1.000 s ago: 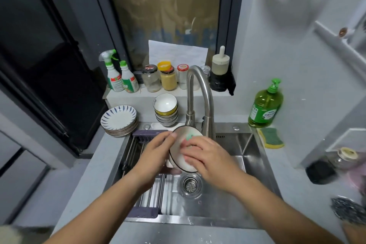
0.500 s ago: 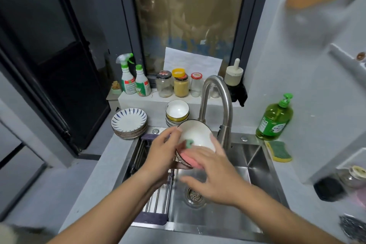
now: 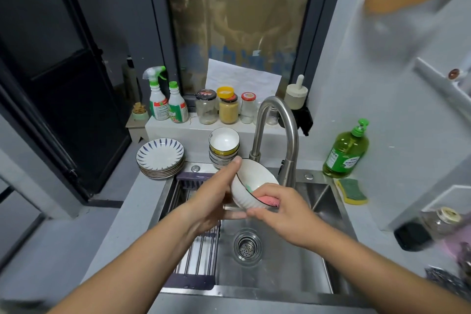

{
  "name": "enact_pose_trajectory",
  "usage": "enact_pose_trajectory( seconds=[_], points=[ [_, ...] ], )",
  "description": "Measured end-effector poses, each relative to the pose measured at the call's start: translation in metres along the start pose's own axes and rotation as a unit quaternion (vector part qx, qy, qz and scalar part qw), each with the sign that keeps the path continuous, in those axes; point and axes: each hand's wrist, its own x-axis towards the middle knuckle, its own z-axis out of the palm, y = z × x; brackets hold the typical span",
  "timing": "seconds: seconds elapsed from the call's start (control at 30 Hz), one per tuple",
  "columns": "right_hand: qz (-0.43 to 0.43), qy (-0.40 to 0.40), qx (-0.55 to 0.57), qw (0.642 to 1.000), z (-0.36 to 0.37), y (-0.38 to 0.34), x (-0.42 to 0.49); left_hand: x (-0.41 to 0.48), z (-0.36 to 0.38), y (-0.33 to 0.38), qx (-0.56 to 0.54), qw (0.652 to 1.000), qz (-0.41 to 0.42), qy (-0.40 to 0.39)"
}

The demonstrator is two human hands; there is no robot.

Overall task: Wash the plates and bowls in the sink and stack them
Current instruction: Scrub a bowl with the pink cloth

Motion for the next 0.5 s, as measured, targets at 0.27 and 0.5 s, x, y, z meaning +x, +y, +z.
enact_pose_trajectory(
  seconds=[0.27,0.5],
  points=[
    [-0.057,0.016,-0.045,0.997,0.008,-0.023,-0.004,0.004,0.001,-0.034,-0.175,0.971,0.132,-0.091],
    [-0.183,-0.078,-0.236,0.951,-0.024,-0.016,-0.005,-0.007,-0.004,-0.022,-0.171,0.971,0.043,-0.164]
  ],
)
